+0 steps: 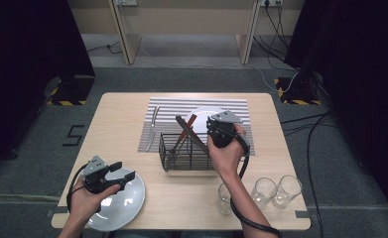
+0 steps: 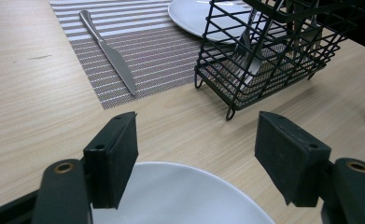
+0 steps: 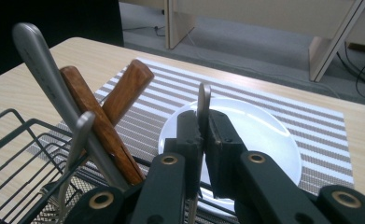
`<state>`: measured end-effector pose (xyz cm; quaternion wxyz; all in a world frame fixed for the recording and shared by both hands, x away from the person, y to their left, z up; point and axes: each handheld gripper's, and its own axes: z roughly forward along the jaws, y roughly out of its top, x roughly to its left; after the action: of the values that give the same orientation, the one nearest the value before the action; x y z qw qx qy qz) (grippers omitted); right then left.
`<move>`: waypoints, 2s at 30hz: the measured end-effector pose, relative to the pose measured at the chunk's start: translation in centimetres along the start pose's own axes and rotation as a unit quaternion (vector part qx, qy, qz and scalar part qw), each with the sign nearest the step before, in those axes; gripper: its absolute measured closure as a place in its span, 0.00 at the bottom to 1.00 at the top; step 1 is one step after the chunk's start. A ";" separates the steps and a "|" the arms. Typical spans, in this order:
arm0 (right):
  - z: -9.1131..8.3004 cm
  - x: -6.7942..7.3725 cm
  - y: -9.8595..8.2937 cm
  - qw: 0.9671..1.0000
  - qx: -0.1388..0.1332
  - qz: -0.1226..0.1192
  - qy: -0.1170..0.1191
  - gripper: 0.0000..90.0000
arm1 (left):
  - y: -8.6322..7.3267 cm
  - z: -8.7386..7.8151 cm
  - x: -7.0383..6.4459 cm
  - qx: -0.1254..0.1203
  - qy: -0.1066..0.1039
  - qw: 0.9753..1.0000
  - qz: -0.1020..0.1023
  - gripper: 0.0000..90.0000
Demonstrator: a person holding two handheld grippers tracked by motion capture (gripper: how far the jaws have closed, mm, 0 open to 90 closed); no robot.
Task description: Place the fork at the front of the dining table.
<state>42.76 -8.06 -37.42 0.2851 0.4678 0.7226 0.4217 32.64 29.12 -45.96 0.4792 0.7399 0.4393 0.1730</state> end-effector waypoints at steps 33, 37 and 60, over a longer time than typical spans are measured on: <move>2.6 0.6 -0.7 0.996 0.081 -0.022 0.025 0.88 | -0.1 0.0 0.2 0.002 0.002 1.000 -0.001 0.33; 2.6 0.7 -0.6 0.996 0.078 -0.026 0.025 0.91 | -0.1 0.0 0.2 0.001 0.000 1.000 -0.001 0.33; 0.7 -0.5 -0.4 0.998 0.041 0.007 0.047 0.97 | -0.1 0.0 0.3 0.000 0.002 1.000 -0.005 0.33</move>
<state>43.37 -8.38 -38.12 0.2282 0.4635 0.7488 0.4151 32.70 29.37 -46.11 0.4791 0.7375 0.4437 0.1724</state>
